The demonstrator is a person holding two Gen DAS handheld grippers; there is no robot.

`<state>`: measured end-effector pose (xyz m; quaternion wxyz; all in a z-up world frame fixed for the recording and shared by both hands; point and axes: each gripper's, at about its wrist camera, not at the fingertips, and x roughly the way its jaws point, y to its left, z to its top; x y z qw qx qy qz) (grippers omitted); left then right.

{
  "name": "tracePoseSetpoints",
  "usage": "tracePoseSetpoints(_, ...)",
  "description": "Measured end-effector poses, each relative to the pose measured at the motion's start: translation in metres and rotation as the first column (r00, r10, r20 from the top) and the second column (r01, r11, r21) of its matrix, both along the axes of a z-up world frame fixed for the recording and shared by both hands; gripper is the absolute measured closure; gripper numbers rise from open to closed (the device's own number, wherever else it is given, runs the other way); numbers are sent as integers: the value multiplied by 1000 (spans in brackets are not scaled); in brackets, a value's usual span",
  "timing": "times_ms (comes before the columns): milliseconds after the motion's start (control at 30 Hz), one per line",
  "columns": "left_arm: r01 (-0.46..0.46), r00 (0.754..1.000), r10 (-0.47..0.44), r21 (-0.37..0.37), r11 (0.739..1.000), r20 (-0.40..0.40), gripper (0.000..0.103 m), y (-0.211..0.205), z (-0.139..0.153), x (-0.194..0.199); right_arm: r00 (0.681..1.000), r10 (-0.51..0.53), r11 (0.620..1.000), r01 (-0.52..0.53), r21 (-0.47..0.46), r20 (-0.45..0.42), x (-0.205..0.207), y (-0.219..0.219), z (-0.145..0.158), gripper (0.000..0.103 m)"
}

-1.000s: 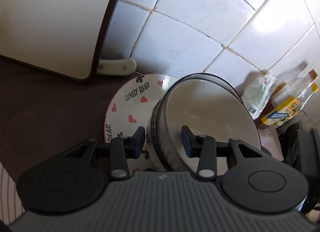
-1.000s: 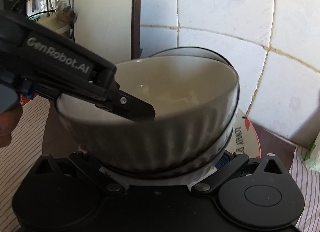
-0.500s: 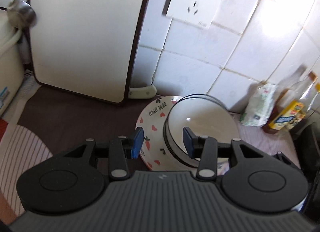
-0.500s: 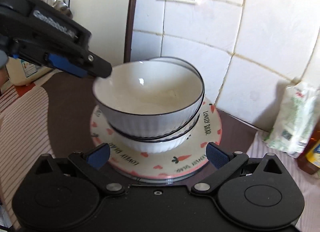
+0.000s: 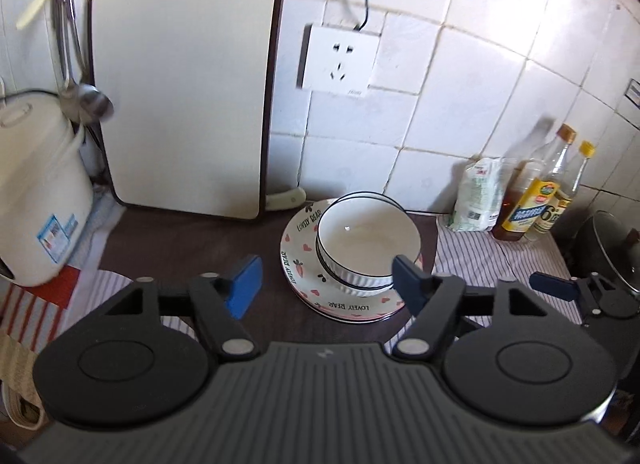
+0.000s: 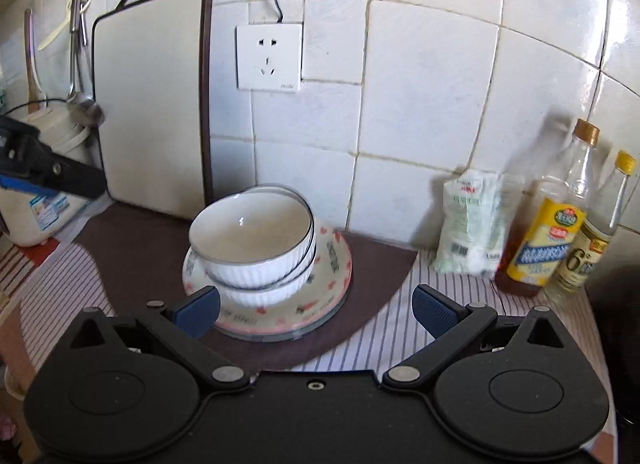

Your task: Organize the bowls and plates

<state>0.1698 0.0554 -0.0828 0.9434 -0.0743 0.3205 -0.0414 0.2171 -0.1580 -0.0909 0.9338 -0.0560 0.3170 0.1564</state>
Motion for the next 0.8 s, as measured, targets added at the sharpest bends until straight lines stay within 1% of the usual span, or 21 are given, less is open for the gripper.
tracePoseSetpoints(67, 15, 1000, -14, 20, 1000, -23, 25, -3, 7, -10, 1000, -26, 1000, 26, 17, 9, -13, -4, 9, 0)
tracePoseSetpoints(133, 15, 999, -14, 26, 1000, -45, 23, -4, 12, -21, 999, -47, 997, 47, 55, 2, -25, -12, 20, 0)
tracePoseSetpoints(233, 37, 999, -36, 17, 999, -39, 15, -4, 19, -43, 999, -43, 993, 43, 114, 0, -47, -25, 34, 0)
tracePoseSetpoints(267, 42, 998, -42, 17, 999, -39, 13, -5, 20, -50, 999, -43, 992, 41, 122, 9, -55, -28, 39, 0)
tracePoseSetpoints(333, 55, 998, -54, 26, 998, -41, 11, -7, 23, -62, 997, -62, 990, 57, 127, 36, -70, -34, 47, 0)
tracePoseSetpoints(367, 58, 998, -57, 27, 998, -41, 7, -8, 24, -68, 997, -69, 989, 63, 136, 40, -78, -37, 52, 0)
tracePoseSetpoints(433, 66, 997, -65, 19, 998, -50, 3, -9, 24, -77, 997, -74, 986, 68, 151, 38, -93, -41, 61, 0)
tracePoseSetpoints(533, 70, 996, -69, 21, 997, -63, 0, -11, 23, -86, 990, -130, 982, 121, 142, 54, -110, -47, 72, 0)
tracePoseSetpoints(667, 30, 998, -27, 38, 999, -65, 0, -15, 20, -98, 976, -208, 976, 204, 71, 59, -125, -51, 78, 0)
tracePoseSetpoints(800, 13, 998, -10, 58, 998, -64, 0, -18, 15, -107, 970, -243, 966, 240, 94, 25, -136, -59, 81, 0)
